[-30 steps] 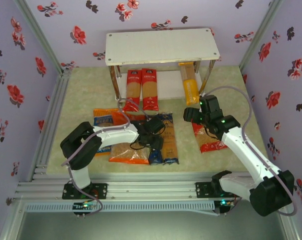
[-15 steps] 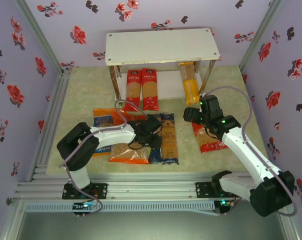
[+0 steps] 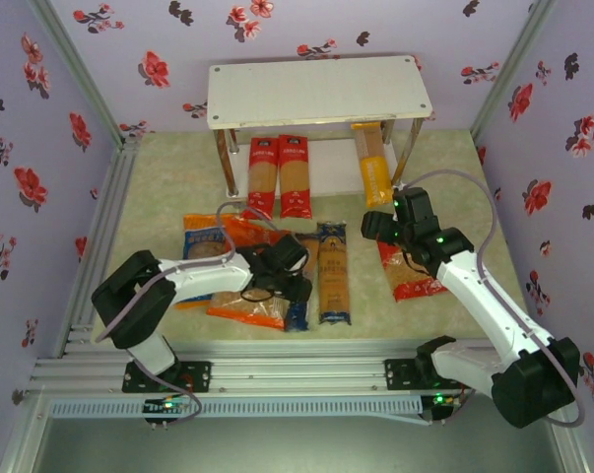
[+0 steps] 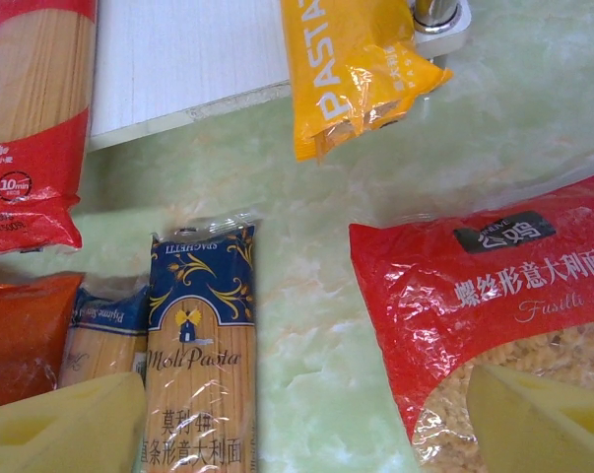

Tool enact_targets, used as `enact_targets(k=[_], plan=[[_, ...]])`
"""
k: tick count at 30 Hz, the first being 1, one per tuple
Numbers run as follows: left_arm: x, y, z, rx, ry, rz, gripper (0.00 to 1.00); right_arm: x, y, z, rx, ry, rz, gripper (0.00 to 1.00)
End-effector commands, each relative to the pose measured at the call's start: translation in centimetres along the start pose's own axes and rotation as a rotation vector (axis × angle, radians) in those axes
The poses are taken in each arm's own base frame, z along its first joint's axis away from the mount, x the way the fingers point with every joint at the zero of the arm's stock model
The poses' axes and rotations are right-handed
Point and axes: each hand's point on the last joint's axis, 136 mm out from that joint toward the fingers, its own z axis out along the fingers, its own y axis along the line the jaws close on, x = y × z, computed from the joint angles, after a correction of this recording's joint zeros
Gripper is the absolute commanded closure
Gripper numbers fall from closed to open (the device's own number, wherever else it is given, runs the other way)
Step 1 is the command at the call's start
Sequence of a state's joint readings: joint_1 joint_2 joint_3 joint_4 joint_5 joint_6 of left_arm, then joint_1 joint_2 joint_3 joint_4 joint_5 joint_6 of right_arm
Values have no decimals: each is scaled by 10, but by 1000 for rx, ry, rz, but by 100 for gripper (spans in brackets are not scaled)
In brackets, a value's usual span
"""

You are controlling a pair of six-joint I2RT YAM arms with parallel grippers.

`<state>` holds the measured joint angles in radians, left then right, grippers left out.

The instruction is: Place and organize the pasta boxes and bags onto the shelf

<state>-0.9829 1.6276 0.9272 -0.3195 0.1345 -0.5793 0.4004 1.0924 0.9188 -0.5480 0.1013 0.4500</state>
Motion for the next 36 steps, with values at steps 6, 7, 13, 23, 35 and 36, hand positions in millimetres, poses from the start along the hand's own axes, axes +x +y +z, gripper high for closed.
enact_targets(k=[6,7,13,23,35,36], plan=[[-31,-61,-51,238,-121,130,100,-5,-2,-3,21,-22,18,15],[-32,-65,-55,254,-122,133,100,-6,-2,-4,21,-25,19,15],[-35,-84,-74,356,-125,141,100,-8,-2,-4,27,-30,17,15],[-56,-89,-94,446,-222,82,100,-9,-3,-5,33,-32,13,15],[-71,-47,-56,194,-266,110,100,-7,-2,-1,33,-19,8,15],[-69,-46,-49,178,-239,120,100,-7,-2,0,34,-17,8,16]])
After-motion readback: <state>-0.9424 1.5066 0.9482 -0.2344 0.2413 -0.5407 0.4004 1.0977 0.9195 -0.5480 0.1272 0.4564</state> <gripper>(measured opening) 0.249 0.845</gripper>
